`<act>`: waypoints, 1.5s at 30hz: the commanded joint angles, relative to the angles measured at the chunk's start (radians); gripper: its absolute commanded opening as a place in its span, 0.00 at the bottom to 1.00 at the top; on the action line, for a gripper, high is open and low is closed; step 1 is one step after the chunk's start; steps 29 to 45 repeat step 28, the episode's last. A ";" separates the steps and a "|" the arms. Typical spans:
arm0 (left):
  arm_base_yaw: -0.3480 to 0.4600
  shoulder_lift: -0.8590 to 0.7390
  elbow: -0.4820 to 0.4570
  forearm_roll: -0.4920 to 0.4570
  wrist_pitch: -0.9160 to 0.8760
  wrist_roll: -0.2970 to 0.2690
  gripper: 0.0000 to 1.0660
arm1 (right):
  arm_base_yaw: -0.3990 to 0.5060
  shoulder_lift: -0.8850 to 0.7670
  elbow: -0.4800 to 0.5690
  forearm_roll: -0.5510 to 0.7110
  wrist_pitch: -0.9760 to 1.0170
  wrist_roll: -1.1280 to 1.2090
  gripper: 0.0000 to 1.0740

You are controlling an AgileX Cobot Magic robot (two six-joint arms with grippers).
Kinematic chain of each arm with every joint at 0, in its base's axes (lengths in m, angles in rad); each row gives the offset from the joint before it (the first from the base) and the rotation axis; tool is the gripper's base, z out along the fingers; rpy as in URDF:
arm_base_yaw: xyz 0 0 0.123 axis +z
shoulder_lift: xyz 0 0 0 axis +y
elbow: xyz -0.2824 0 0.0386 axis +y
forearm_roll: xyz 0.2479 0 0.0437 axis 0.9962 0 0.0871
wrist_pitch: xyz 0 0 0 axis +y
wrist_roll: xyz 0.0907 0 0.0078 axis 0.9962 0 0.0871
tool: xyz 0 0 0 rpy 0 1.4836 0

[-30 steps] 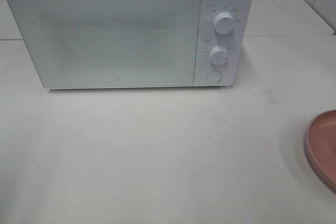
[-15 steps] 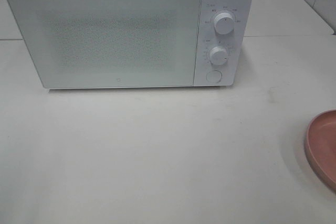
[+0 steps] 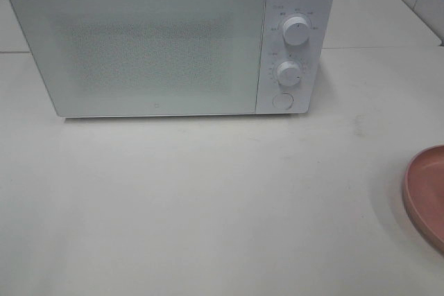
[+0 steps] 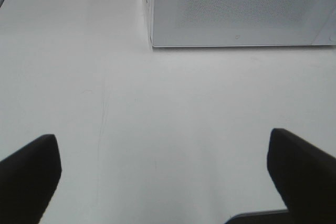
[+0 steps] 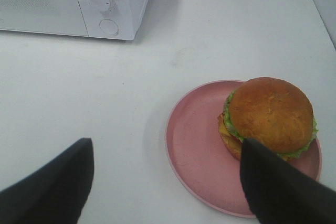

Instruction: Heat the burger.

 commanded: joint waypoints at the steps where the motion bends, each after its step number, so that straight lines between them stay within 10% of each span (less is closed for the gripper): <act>1: 0.003 -0.023 0.005 -0.006 -0.012 -0.008 0.96 | -0.005 -0.026 0.002 -0.001 -0.013 -0.004 0.70; 45: 0.003 -0.023 0.005 -0.006 -0.012 -0.008 0.96 | -0.005 -0.026 0.002 -0.001 -0.013 -0.004 0.70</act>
